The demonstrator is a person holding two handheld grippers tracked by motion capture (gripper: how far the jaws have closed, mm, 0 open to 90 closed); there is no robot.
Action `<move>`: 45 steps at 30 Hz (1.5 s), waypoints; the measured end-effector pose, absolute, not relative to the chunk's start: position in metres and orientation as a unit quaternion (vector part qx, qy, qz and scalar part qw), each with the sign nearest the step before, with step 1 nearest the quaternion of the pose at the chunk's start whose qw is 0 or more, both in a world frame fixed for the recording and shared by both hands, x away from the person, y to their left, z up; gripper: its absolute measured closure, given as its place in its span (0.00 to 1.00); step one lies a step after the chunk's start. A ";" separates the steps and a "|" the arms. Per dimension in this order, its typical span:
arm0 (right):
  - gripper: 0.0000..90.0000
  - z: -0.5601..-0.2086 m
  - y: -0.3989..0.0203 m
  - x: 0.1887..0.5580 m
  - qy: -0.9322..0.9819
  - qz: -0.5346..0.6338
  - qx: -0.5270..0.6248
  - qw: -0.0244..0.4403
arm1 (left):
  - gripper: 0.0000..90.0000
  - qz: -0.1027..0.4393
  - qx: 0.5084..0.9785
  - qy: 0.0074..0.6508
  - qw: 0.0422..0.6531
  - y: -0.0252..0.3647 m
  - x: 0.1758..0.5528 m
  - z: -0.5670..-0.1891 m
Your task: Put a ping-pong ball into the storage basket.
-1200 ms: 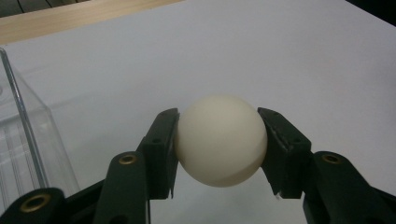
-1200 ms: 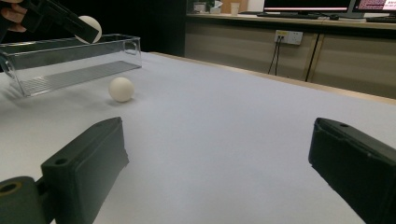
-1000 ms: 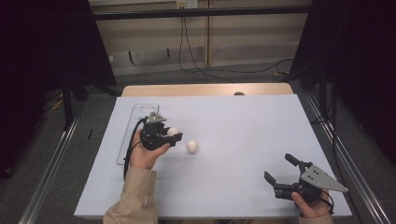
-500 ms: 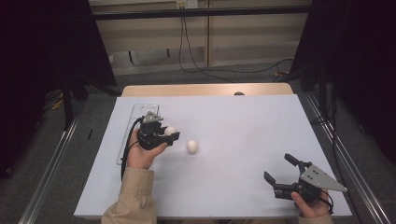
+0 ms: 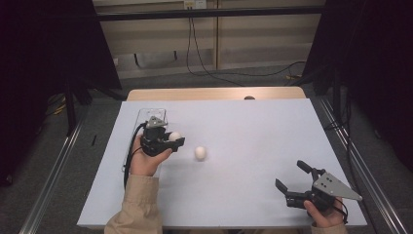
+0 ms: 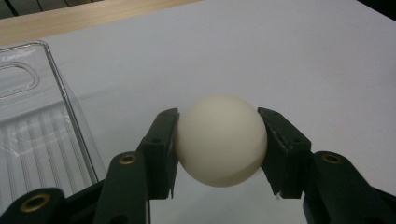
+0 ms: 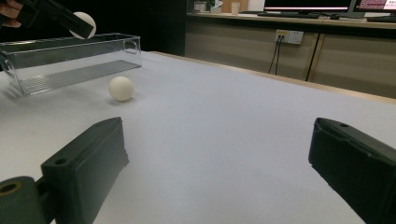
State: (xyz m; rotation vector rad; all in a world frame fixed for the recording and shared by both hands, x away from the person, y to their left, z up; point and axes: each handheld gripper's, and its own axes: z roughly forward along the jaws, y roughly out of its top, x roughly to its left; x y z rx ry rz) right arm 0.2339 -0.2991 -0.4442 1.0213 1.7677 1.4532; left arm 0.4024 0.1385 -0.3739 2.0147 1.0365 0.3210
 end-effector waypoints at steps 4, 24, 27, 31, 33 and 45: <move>0.04 -0.444 -0.299 0.234 0.670 0.551 0.387 0.312 | 0.57 0.130 0.801 0.415 0.412 0.140 0.403 -0.374; 0.04 -0.444 -0.299 0.234 0.670 0.551 0.387 0.313 | 0.57 0.136 0.796 0.426 0.409 0.150 0.403 -0.372; 0.04 -0.444 -0.299 0.234 0.670 0.551 0.387 0.313 | 0.57 0.137 0.794 0.428 0.409 0.151 0.403 -0.371; 0.04 -0.444 -0.299 0.234 0.670 0.551 0.387 0.313 | 0.57 0.139 0.794 0.429 0.408 0.153 0.403 -0.371; 0.04 -0.444 -0.299 0.234 0.670 0.551 0.387 0.313 | 0.57 0.140 0.793 0.430 0.407 0.154 0.403 -0.371; 0.04 -0.444 -0.299 0.234 0.670 0.551 0.387 0.313 | 0.57 0.144 0.789 0.439 0.404 0.160 0.403 -0.371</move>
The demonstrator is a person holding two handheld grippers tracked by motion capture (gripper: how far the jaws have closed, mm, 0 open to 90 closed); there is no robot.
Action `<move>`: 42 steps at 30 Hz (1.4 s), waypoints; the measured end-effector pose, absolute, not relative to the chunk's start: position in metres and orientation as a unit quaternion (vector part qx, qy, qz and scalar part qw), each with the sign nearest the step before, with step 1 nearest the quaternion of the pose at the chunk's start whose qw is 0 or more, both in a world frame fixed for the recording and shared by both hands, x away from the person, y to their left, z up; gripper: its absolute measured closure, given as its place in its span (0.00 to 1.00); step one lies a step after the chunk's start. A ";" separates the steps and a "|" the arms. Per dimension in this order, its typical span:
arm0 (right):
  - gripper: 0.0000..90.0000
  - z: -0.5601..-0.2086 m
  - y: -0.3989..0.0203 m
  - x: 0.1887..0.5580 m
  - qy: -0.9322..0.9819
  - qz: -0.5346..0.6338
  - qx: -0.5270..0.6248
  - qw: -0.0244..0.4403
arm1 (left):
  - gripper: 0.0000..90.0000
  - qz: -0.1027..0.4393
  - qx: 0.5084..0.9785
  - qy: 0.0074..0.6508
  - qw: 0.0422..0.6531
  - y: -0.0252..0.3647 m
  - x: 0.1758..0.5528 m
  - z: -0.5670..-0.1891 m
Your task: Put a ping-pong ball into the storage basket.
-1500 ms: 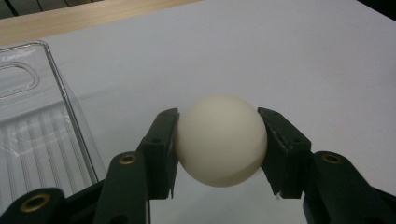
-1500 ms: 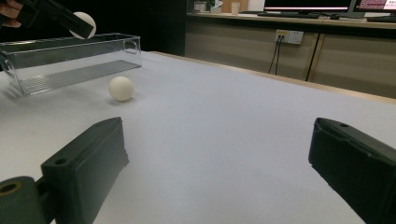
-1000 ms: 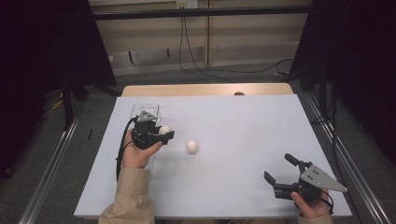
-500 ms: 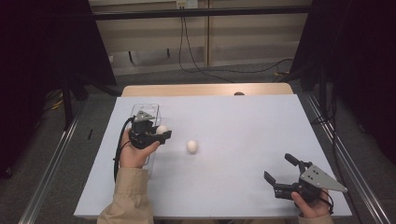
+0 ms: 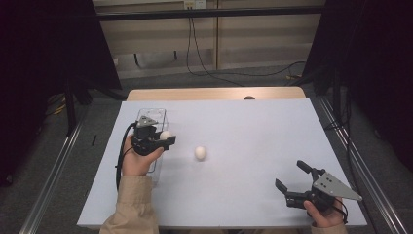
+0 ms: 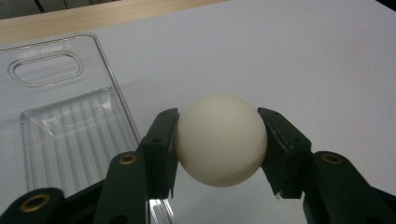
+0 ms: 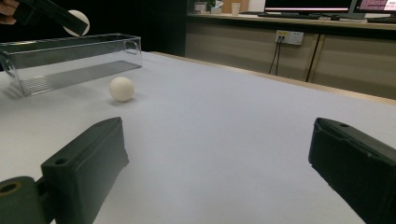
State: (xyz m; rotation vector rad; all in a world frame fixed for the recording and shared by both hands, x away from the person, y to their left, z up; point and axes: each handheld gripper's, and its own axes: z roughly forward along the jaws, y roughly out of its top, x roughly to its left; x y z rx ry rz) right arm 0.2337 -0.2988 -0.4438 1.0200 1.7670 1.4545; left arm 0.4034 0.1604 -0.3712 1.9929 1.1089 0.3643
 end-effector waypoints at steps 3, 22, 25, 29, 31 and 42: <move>0.04 -0.444 -0.299 0.234 0.670 0.551 0.387 0.313 | 0.57 0.145 0.790 0.439 0.403 0.163 0.404 -0.371; 0.04 -0.444 -0.298 0.234 0.670 0.552 0.386 0.312 | 0.57 0.155 0.782 0.452 0.401 0.174 0.404 -0.370; 0.04 -0.444 -0.298 0.234 0.670 0.552 0.386 0.312 | 0.57 0.158 0.781 0.454 0.399 0.175 0.404 -0.371; 0.04 -0.444 -0.298 0.234 0.670 0.552 0.386 0.313 | 0.57 0.157 0.778 0.458 0.400 0.178 0.405 -0.373; 0.04 -0.444 -0.298 0.234 0.670 0.552 0.386 0.313 | 0.57 0.157 0.776 0.460 0.401 0.180 0.405 -0.373; 0.04 -0.444 -0.298 0.234 0.670 0.552 0.386 0.312 | 0.57 0.168 0.773 0.465 0.399 0.186 0.405 -0.372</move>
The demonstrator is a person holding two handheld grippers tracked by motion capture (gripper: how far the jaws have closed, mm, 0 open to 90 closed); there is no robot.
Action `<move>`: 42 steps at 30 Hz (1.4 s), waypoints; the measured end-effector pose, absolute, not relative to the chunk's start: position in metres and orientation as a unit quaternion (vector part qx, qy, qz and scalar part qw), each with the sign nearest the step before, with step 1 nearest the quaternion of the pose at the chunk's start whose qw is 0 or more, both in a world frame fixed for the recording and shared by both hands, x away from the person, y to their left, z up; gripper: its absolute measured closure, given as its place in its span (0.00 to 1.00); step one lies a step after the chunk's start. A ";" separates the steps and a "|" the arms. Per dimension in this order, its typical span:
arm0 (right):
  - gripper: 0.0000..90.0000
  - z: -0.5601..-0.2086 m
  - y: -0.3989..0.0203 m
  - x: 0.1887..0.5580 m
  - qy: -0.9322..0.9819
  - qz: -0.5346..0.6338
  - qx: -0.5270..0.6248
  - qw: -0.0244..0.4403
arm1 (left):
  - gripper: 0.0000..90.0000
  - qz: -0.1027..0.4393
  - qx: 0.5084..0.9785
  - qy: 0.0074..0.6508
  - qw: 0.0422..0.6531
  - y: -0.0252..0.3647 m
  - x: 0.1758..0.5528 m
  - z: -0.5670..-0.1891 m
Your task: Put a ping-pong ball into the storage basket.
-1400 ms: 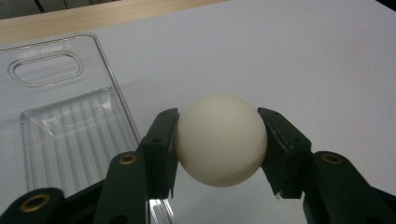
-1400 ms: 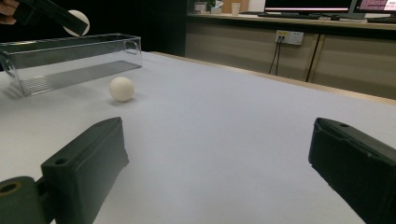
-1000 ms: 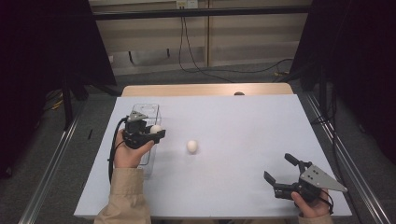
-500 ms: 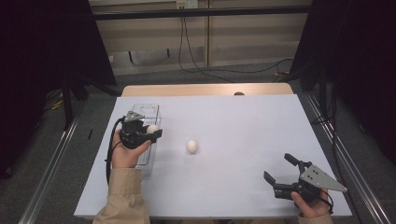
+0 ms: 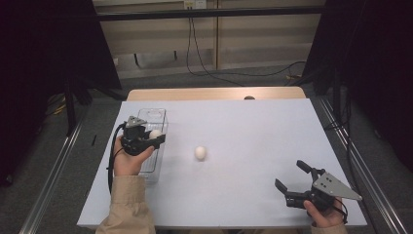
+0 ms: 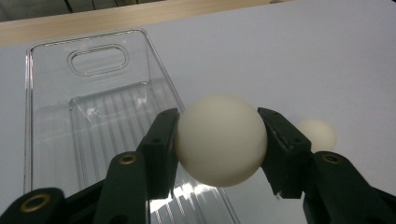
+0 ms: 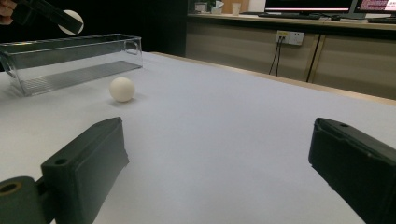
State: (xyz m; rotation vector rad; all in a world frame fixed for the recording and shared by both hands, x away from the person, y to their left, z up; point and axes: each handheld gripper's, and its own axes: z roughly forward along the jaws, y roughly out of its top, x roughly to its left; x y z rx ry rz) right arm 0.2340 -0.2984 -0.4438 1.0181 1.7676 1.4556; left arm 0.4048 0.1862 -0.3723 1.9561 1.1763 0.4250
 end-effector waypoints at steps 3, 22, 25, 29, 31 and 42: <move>0.04 -0.444 -0.298 0.234 0.670 0.552 0.386 0.312 | 0.57 0.168 0.771 0.466 0.399 0.187 0.405 -0.372; 0.04 -0.444 -0.298 0.234 0.671 0.551 0.385 0.313 | 0.57 0.180 0.768 0.472 0.394 0.192 0.406 -0.376; 0.04 -0.444 -0.298 0.234 0.671 0.551 0.385 0.313 | 0.57 0.182 0.769 0.471 0.392 0.193 0.406 -0.376; 0.04 -0.444 -0.298 0.234 0.671 0.551 0.385 0.313 | 0.57 0.185 0.766 0.475 0.392 0.194 0.407 -0.376; 0.04 -0.444 -0.298 0.234 0.671 0.551 0.385 0.313 | 0.57 0.187 0.766 0.476 0.390 0.195 0.407 -0.377; 0.04 -0.444 -0.298 0.234 0.671 0.551 0.385 0.313 | 0.56 0.187 0.765 0.483 0.382 0.200 0.407 -0.379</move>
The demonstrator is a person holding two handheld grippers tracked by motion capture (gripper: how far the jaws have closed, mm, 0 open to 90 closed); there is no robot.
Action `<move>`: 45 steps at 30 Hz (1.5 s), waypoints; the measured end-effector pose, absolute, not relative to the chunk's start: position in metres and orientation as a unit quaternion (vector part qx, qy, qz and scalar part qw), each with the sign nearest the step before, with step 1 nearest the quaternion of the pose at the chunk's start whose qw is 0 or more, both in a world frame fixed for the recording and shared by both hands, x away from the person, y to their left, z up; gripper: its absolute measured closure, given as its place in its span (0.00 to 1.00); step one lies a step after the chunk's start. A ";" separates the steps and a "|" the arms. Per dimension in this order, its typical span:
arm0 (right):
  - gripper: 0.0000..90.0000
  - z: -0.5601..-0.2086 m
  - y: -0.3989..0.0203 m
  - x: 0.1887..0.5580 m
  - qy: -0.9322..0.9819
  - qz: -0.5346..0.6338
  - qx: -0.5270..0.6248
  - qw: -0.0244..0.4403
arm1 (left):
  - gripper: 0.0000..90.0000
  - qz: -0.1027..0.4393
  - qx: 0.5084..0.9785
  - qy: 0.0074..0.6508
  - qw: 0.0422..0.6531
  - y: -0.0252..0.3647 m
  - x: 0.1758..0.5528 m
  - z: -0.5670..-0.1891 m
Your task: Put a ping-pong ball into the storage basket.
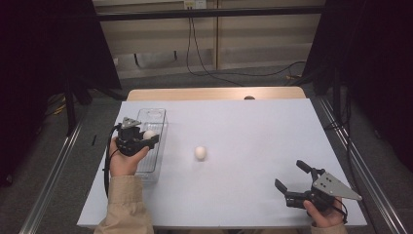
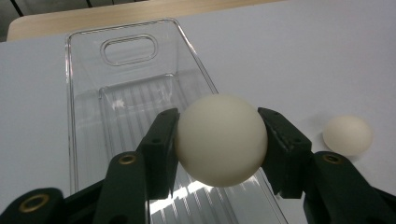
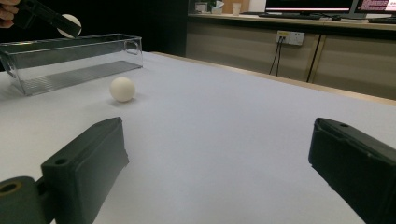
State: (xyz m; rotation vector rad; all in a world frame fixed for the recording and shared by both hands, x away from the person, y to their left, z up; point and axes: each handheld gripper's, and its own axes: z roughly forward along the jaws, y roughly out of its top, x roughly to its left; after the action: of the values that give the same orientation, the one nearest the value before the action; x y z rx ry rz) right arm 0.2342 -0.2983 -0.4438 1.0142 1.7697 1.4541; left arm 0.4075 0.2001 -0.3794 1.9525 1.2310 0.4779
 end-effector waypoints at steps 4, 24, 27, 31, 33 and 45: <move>0.04 -0.444 -0.298 0.234 0.671 0.551 0.385 0.313 | 0.56 0.192 0.764 0.485 0.380 0.201 0.407 -0.380; 0.04 -0.444 -0.298 0.234 0.671 0.551 0.384 0.313 | 0.48 0.211 0.757 0.494 0.372 0.206 0.408 -0.383; 0.04 -0.444 -0.298 0.234 0.671 0.551 0.384 0.313 | 0.45 0.211 0.755 0.492 0.377 0.205 0.407 -0.382; 0.04 -0.444 -0.298 0.234 0.671 0.551 0.384 0.313 | 0.40 0.207 0.757 0.492 0.378 0.203 0.407 -0.381; 0.04 -0.444 -0.298 0.234 0.671 0.551 0.384 0.313 | 0.38 0.204 0.758 0.490 0.379 0.201 0.406 -0.381; 0.04 -0.444 -0.298 0.234 0.671 0.551 0.384 0.312 | 0.29 0.191 0.762 0.477 0.395 0.189 0.404 -0.375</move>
State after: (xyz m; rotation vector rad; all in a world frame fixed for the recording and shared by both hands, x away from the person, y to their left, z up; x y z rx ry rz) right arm 0.2343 -0.2980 -0.4438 1.0136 1.7713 1.4546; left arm 0.4037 0.1892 -0.3754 1.9309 1.2091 0.4846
